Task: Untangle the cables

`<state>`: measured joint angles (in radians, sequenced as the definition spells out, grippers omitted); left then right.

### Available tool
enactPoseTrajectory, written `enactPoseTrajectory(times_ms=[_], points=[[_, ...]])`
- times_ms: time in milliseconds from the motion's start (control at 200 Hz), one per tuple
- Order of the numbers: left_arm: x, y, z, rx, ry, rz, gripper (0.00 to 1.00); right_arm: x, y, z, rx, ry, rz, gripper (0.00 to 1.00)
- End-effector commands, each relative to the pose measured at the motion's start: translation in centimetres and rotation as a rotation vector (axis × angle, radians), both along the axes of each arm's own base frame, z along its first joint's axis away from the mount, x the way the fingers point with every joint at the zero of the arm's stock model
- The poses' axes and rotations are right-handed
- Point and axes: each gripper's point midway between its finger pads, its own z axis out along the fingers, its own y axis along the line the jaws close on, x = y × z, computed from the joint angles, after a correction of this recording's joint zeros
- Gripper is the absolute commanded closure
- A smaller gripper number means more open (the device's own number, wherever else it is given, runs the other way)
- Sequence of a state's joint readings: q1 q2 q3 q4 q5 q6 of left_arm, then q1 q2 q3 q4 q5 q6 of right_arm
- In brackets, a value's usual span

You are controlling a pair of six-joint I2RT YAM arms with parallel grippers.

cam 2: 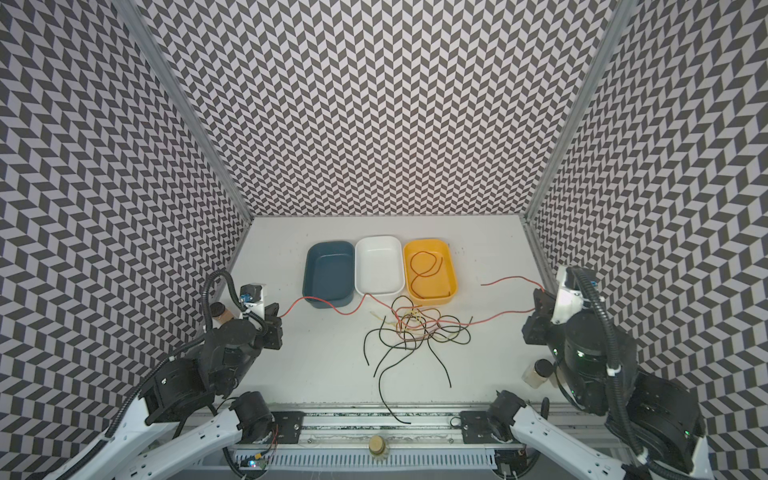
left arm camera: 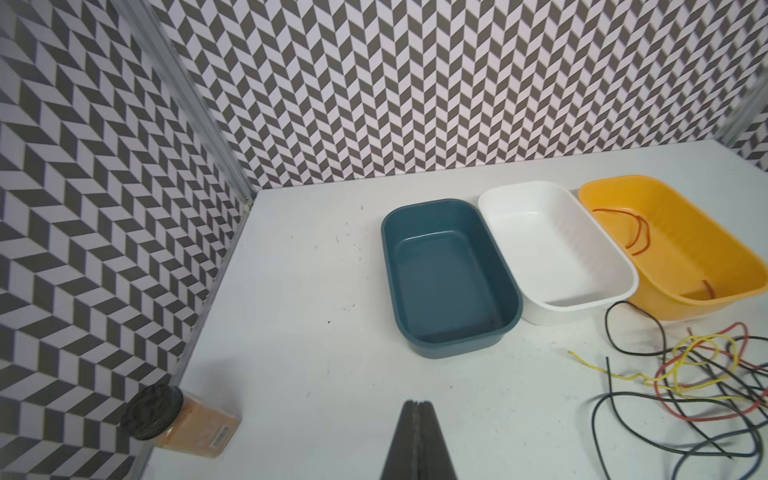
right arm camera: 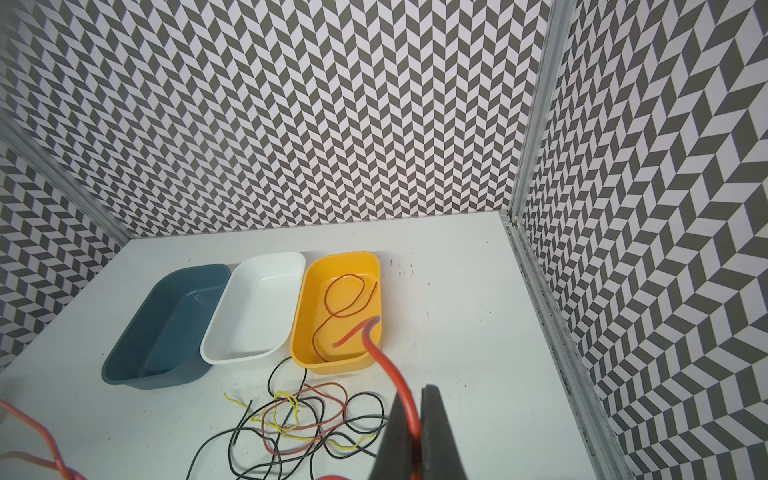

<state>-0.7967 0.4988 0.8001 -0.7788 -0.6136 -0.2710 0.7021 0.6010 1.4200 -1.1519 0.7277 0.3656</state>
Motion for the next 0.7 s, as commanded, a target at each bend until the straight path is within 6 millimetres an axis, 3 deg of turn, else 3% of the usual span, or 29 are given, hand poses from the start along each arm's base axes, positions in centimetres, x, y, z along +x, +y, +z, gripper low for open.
enactPoseTrajectory(times_ms=[0, 95, 386, 581, 696], points=[[0.3, 2.8, 0.7, -0.017, -0.021, 0.144, 1.00, -0.7, -1.3, -0.6, -0.018, 0.005, -0.044, 1.00], [0.7, 4.1, 1.3, -0.034, -0.033, 0.214, 1.00, -1.2, -1.9, -1.3, -0.025, 0.021, -0.056, 1.00], [2.1, 5.2, 3.0, -0.162, -0.054, 0.289, 1.00, -2.4, -3.2, -3.0, -0.054, 0.064, -0.073, 1.00], [3.1, 2.3, 3.0, -0.245, 0.003, 0.176, 1.00, -2.6, -2.7, -2.8, -0.049, 0.061, -0.031, 1.00], [3.1, 0.6, 2.8, -0.279, 0.014, 0.082, 1.00, -1.8, -0.8, -1.8, -0.042, 0.048, 0.051, 1.00]])
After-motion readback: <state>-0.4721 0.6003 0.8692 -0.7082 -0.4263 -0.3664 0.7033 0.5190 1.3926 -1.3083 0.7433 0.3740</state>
